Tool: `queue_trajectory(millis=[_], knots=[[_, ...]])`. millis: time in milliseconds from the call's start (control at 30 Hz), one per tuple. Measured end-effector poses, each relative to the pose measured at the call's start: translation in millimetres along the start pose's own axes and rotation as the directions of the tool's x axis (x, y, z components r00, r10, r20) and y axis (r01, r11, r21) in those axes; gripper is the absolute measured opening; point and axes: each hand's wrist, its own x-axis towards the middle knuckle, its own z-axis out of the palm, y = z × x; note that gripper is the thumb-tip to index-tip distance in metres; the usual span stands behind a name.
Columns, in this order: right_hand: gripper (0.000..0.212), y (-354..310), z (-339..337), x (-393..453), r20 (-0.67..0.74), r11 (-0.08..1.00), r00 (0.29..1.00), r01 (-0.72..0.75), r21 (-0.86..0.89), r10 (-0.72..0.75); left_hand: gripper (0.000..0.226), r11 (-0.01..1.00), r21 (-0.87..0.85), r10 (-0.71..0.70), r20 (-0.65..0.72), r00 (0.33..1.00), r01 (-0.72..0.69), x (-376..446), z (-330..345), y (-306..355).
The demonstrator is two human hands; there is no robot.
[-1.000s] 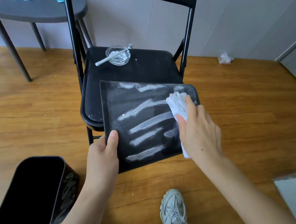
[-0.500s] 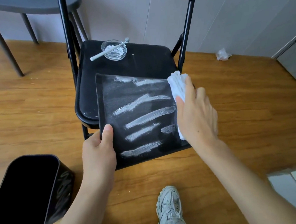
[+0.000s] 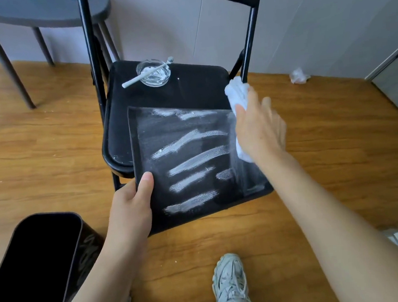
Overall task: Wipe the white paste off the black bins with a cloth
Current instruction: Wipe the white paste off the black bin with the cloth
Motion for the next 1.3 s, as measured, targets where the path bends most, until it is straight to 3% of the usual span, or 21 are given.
queue_trajectory(millis=[100, 300, 567, 700, 900, 1167, 1300], knots=[[0.044, 5, 2, 25, 0.038, 0.998, 0.998, -0.056, 0.015, 0.055, 0.029, 0.999, -0.032, 0.014, -0.043, 0.999, -0.015, 2, 5, -1], [0.054, 20, 2, -27, -0.058, 0.998, 0.996, 0.063, -0.002, -0.063, 0.034, 0.998, -0.049, 0.021, -0.098, 0.995, -0.026, 0, 7, -8], [0.059, 34, 0, -147, 0.131, 0.998, 0.989, 0.059, 0.02, -0.061, 0.032, 0.992, 0.086, 0.103, -0.063, 0.993, -0.098, -2, 2, -2], [0.059, 30, -5, -114, 0.071, 0.994, 0.992, 0.11, -0.019, -0.109, 0.031, 0.984, 0.145, 0.098, 0.044, 0.994, -0.103, -1, -8, 4], [0.052, 15, -1, -23, -0.035, 0.997, 0.997, 0.072, -0.036, -0.073, 0.027, 0.998, 0.052, 0.022, 0.019, 1.0, -0.023, -3, 2, 1], [0.045, 30, 8, 33, 0.134, 0.972, 0.974, -0.198, 0.126, 0.182, 0.027, 0.999, -0.049, 0.02, -0.039, 0.999, -0.022, -1, 10, -1], [0.051, 30, -3, -2, -0.027, 0.999, 0.999, -0.039, 0.023, 0.04, 0.03, 0.996, -0.06, 0.056, -0.096, 0.994, -0.062, -4, 17, -1]])
